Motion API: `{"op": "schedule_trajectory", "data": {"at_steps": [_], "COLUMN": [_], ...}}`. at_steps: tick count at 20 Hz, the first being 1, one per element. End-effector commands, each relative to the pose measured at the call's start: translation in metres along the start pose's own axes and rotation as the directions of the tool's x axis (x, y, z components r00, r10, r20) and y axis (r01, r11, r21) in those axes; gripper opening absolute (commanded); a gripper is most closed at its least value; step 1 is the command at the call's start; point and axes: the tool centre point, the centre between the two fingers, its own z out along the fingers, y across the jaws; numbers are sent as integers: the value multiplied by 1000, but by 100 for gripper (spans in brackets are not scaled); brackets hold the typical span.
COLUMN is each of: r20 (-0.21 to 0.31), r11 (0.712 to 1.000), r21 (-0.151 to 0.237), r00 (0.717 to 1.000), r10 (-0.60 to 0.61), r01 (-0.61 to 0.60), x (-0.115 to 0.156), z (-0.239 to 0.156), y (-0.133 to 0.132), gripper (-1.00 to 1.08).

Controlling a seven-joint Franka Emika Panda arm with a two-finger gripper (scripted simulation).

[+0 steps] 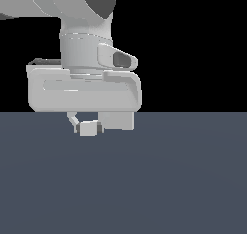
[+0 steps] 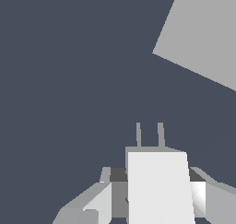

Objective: Plug the charger into the wall socket.

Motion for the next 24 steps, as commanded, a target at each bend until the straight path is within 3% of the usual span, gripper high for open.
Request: {"op": "schedule_trajectory", "data": {"at_steps": [1,7,14,24], "r20": [-1,-5,-12,-21], "r11": [998,979,938,886], "r21": [-14,-46,-81,-109], "r00": [998,981,941,892], "r10": [60,196,338,451], "r01": [-60,-196,-338,-450], "x": [4,11,18,22], "z": [-4,-13,-22,-30], "y": [2,7,14,20], "gripper": [-100,-100,-100,-100]}}
